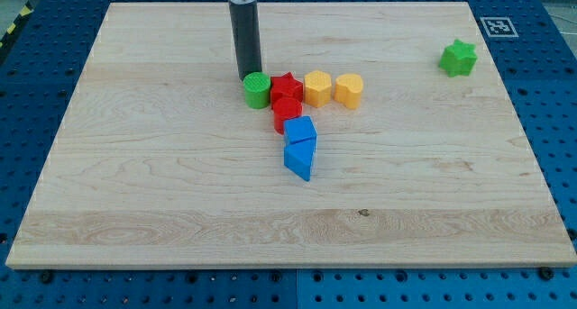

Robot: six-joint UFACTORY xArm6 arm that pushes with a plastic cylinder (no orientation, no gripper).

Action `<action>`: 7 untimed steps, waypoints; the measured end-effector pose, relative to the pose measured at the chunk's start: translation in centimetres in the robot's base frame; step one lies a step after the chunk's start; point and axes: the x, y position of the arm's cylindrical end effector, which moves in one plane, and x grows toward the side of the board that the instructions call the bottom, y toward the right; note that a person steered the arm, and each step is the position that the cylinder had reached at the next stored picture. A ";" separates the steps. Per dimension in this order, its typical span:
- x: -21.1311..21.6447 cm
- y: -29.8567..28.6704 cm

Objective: Move your hand to the top side of the yellow hexagon

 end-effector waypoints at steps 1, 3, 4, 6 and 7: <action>0.6 0.4; -0.1 -0.7; -2.2 -0.8; -3.9 -0.5; -4.3 -0.4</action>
